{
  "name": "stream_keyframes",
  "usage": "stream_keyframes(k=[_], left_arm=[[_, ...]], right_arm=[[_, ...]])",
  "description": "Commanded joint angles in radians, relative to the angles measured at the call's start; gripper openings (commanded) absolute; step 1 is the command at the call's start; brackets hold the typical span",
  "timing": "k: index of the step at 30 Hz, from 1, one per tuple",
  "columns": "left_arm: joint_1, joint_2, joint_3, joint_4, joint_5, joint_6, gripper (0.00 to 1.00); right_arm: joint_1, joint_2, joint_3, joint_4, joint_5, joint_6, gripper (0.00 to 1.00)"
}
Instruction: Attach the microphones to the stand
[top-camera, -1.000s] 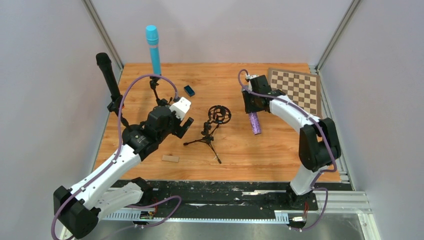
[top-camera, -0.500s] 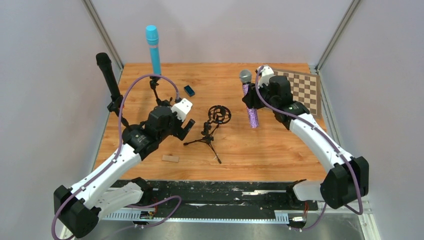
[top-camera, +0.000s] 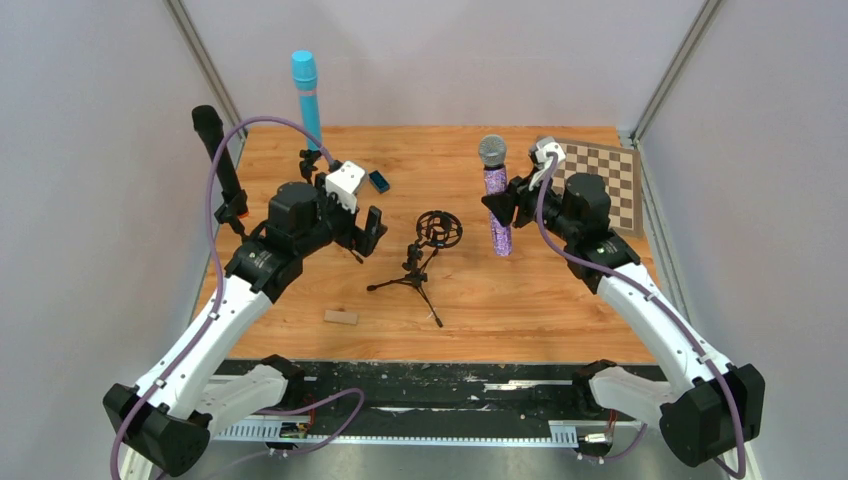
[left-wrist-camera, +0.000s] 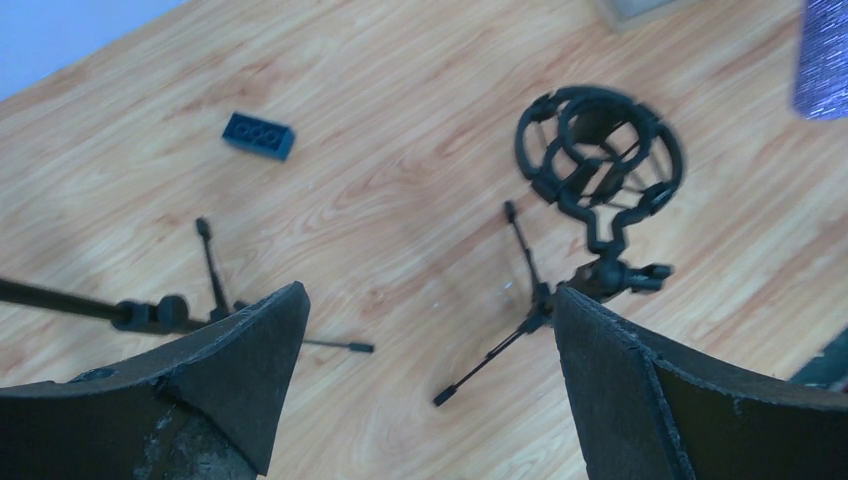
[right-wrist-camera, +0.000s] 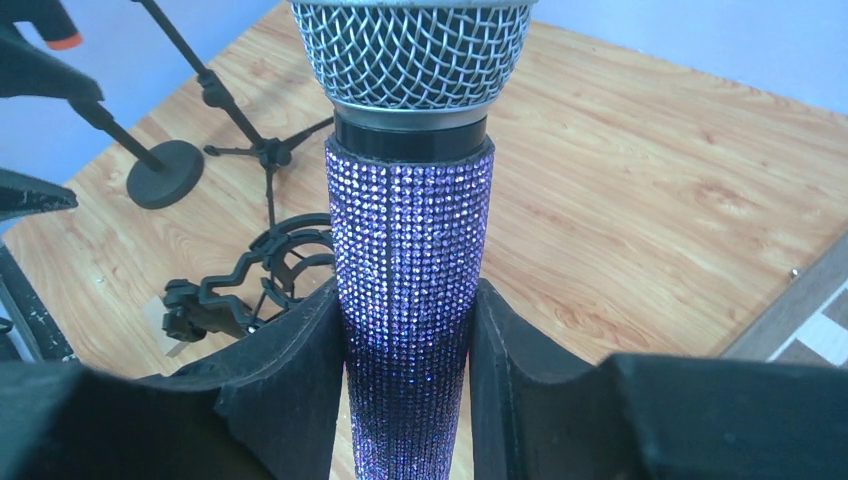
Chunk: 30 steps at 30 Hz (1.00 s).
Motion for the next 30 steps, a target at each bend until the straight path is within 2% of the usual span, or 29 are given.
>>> stream_keyframes(k=[1, 6, 8, 12, 22, 30], left_arm=[[0.072, 0.029, 0.108, 0.046, 0.269, -0.109, 1.00], [0.090, 0.105, 0.218, 0.005, 0.317, -0.091, 1.00], [0.090, 0.128, 0.236, 0.008, 0.389, -0.078, 1.00], [0.090, 0.146, 0.180, 0.089, 0.455, -0.093, 1.00], [0.088, 0.050, -0.018, 0.213, 0.378, -0.082, 1.00], [0.087, 0.059, -0.021, 0.194, 0.375, -0.076, 1.00]], right_arm=[[0.002, -0.046, -0.011, 0.176, -0.082, 0.005, 0.00], [0.002, -0.048, -0.019, 0.209, -0.106, 0.020, 0.00], [0.001, -0.048, -0.028, 0.235, -0.131, 0.020, 0.00], [0.002, -0.058, -0.059, 0.342, -0.200, 0.019, 0.00], [0.002, -0.083, -0.217, 0.784, -0.298, 0.119, 0.00], [0.002, 0.043, -0.135, 0.922, -0.455, 0.229, 0.00]])
